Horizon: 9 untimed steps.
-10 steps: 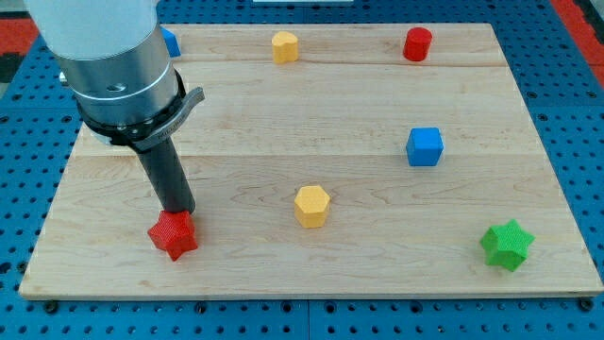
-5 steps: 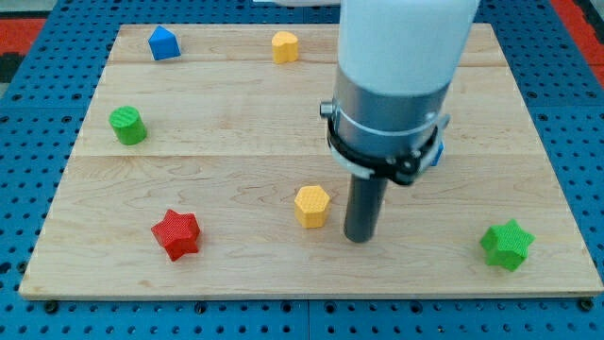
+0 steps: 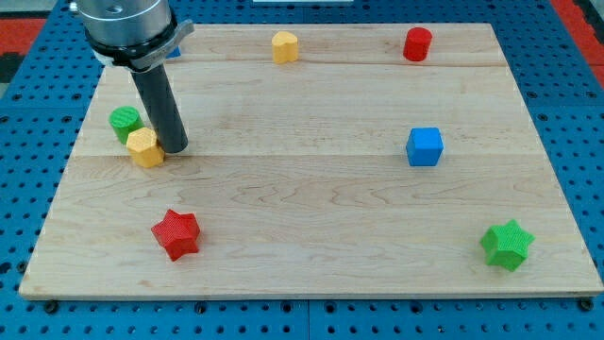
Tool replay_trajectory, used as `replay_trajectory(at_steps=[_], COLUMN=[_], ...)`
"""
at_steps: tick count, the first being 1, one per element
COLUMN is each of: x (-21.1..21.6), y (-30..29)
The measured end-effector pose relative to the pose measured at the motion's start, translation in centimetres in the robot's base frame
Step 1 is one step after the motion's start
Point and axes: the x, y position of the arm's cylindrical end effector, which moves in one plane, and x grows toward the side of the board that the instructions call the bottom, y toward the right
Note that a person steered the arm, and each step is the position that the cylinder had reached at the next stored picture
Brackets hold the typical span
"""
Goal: Push the yellow hexagon towards the left side
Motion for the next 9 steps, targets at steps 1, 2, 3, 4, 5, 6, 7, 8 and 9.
replay_trajectory(at_steps=[1,2,3,4,5,6,7,8,9], x=[2.1,2.8,0.0,0.0,0.3,2.3,3.7,4.4,4.4], y=[-1.7,-1.8,-4.6,-8.8,-10.8,-11.1,-11.2,-11.2,-11.1])
